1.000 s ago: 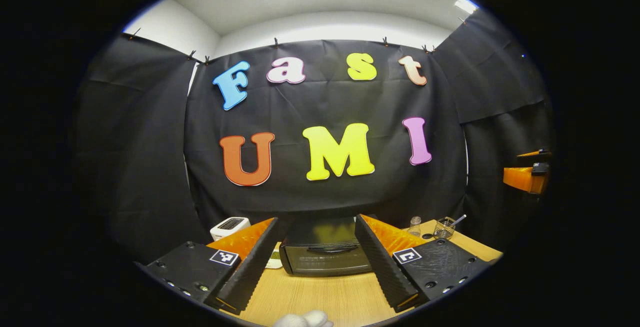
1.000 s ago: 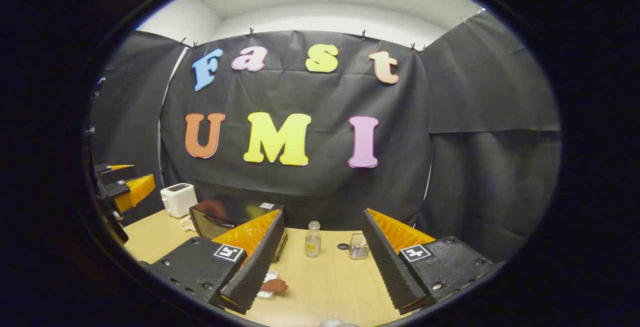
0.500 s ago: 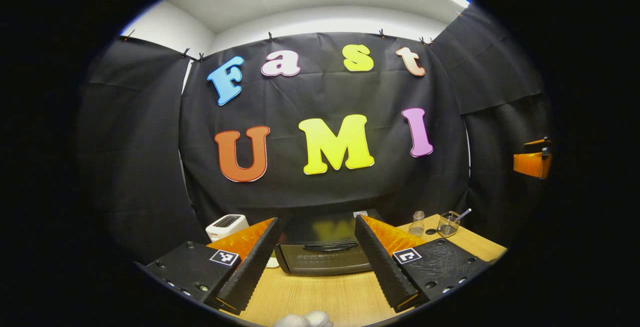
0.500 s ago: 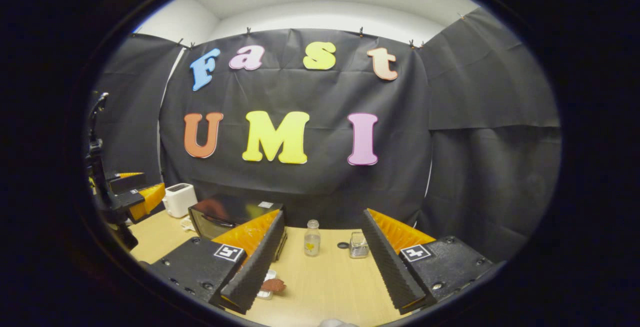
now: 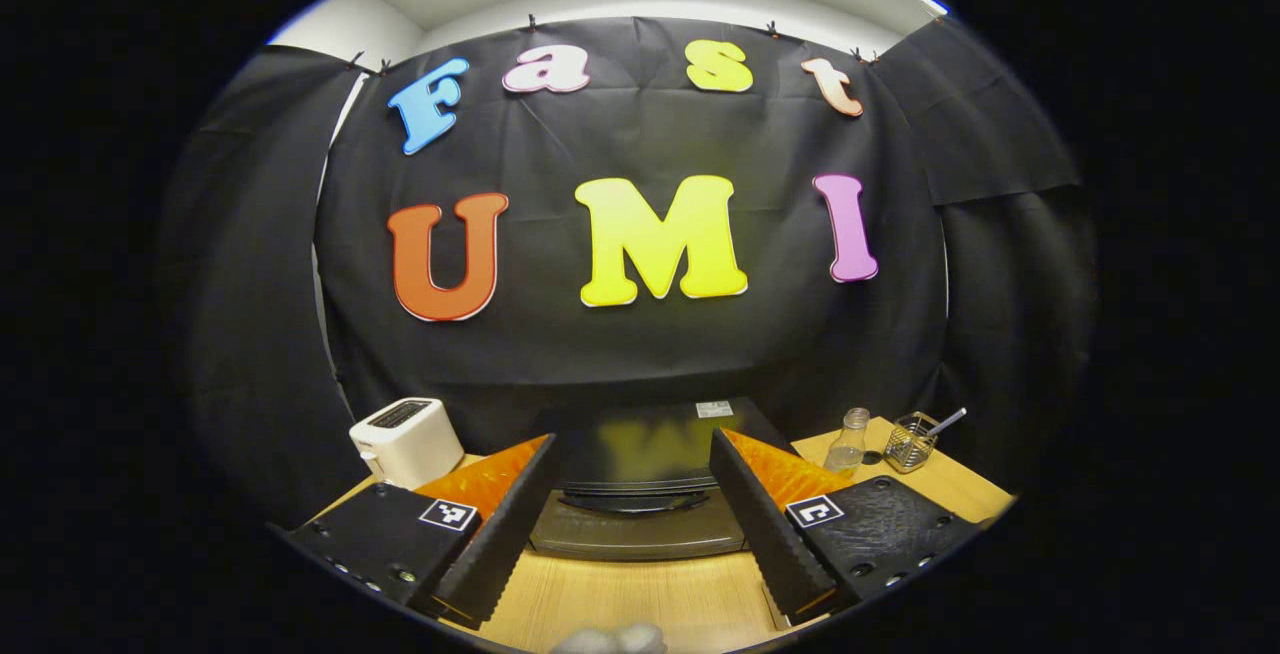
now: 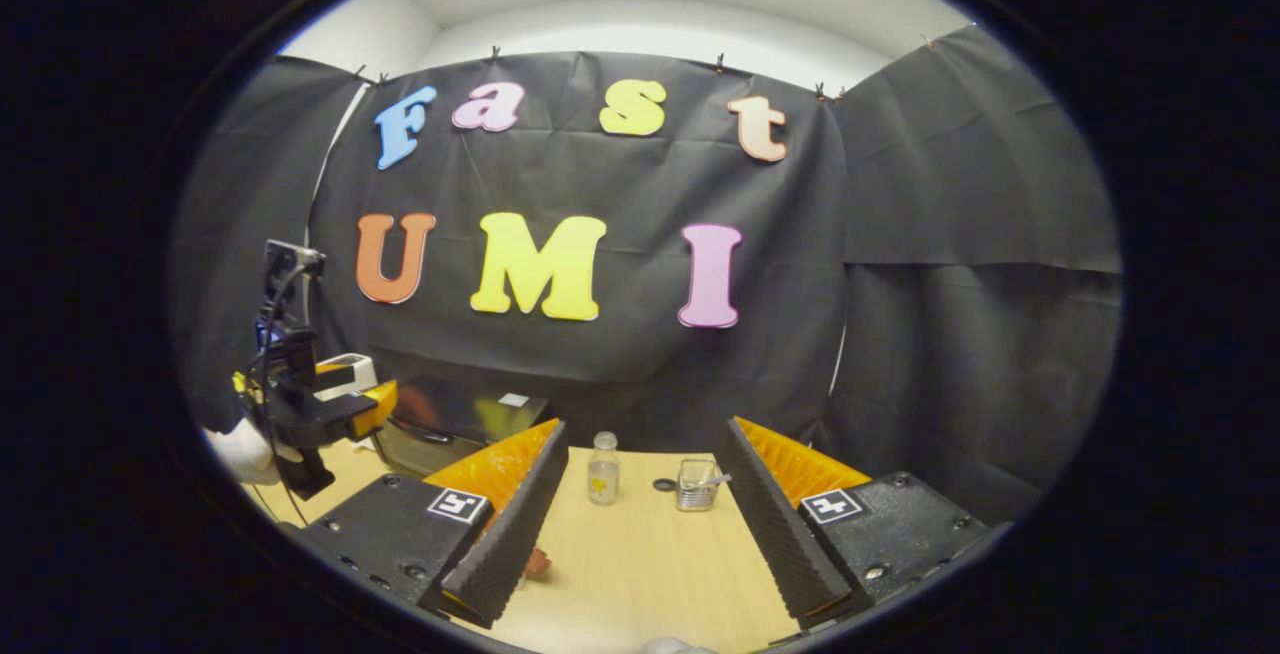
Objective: Open the electric oven with the left hand, put the food in, and close the electric oven.
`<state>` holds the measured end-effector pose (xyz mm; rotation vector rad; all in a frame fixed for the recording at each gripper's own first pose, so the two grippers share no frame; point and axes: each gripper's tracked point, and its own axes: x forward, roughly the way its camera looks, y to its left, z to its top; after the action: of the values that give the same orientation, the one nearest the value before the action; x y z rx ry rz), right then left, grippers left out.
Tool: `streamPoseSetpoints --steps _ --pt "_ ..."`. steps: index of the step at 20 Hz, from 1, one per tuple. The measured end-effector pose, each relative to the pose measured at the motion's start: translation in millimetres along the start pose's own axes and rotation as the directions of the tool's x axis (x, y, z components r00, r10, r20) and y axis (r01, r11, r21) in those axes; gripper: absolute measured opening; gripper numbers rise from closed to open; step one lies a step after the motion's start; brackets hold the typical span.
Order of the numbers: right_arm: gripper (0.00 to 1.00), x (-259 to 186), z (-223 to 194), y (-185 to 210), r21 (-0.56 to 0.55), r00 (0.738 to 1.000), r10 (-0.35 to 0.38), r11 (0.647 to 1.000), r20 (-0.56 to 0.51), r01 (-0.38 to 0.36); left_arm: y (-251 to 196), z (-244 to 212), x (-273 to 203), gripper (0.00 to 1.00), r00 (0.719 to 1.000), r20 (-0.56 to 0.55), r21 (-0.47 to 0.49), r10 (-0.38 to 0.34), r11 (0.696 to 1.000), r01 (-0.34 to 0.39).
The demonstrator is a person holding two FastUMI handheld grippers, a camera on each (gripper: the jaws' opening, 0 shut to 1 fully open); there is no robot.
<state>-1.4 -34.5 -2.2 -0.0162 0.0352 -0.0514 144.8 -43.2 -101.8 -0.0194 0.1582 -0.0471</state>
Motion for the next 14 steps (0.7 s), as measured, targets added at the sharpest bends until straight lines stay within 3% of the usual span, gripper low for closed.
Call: streamPoseSetpoints --steps 7,10,11,12,13,14 --pt "0.99 -3.1 -12.4 -16.2 0.005 0.995 -0.084 0.996 -0.057 0.084 4.5 -66.5 68.7 0.96 0.990 -0.139 0.003 -0.007 1.000 0.007" --pt "0.99 -2.1 -19.6 -14.7 0.001 0.992 -0.095 0.995 -0.083 0.095 4.9 -81.0 85.0 0.97 0.986 -0.166 0.016 -0.011 1.000 0.014" --pt "0.96 -2.2 -19.7 -13.8 -0.003 0.992 -0.097 0.995 -0.085 0.097 4.9 -86.8 88.1 0.90 0.985 -0.174 0.014 -0.016 1.000 0.018" --pt "0.99 -0.8 -20.8 -12.8 -0.005 0.991 -0.099 0.995 -0.087 0.099 2.7 -91.6 88.0 0.90 0.980 -0.195 0.005 -0.027 1.000 0.029" --pt "0.99 -0.1 -21.3 -10.2 -0.004 0.991 -0.096 0.995 -0.090 0.096 -0.6 -87.9 89.5 0.97 0.984 -0.173 -0.004 -0.035 0.999 0.034" --pt "0.99 -0.2 -23.9 -8.1 -0.003 0.991 -0.093 0.996 -0.094 0.093 -0.3 -91.9 89.5 0.94 0.982 -0.187 0.003 -0.036 0.999 0.037"
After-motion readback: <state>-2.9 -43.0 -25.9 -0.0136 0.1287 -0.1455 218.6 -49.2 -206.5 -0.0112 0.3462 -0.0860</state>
